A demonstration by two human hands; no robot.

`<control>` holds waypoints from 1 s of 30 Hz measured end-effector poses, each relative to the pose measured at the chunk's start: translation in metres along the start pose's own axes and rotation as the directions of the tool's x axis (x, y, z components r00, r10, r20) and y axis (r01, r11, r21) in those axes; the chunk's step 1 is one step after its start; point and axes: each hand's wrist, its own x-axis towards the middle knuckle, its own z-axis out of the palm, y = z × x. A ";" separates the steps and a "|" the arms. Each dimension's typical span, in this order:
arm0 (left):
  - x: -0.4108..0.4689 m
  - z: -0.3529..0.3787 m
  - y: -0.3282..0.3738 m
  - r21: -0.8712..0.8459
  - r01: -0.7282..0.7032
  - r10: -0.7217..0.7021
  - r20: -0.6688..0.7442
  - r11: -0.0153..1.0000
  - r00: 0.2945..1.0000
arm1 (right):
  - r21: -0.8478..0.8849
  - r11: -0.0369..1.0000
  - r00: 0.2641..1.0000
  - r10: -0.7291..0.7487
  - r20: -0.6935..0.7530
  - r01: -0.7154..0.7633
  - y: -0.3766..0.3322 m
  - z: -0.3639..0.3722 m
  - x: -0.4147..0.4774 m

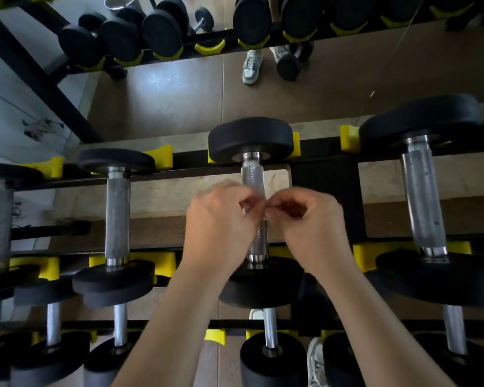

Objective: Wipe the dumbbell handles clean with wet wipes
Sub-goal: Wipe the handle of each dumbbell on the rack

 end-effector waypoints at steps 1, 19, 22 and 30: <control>-0.010 -0.004 0.002 0.006 0.039 -0.039 0.079 0.999 0.996 | -0.040 0.999 0.997 0.024 0.072 -0.021 0.003 -0.004 -0.007; -0.091 -0.006 0.001 -0.277 0.335 -0.318 0.107 0.900 0.942 | -0.411 0.899 0.937 0.002 0.350 0.152 -0.005 -0.019 -0.016; -0.094 -0.004 0.003 -0.329 0.373 -0.367 0.083 0.867 0.926 | -0.338 0.918 0.919 -0.065 0.390 0.208 -0.012 -0.010 -0.019; -0.098 -0.001 0.004 -0.393 0.341 -0.352 0.047 0.854 0.935 | -0.407 0.792 0.891 -0.402 0.213 0.455 -0.009 0.002 -0.006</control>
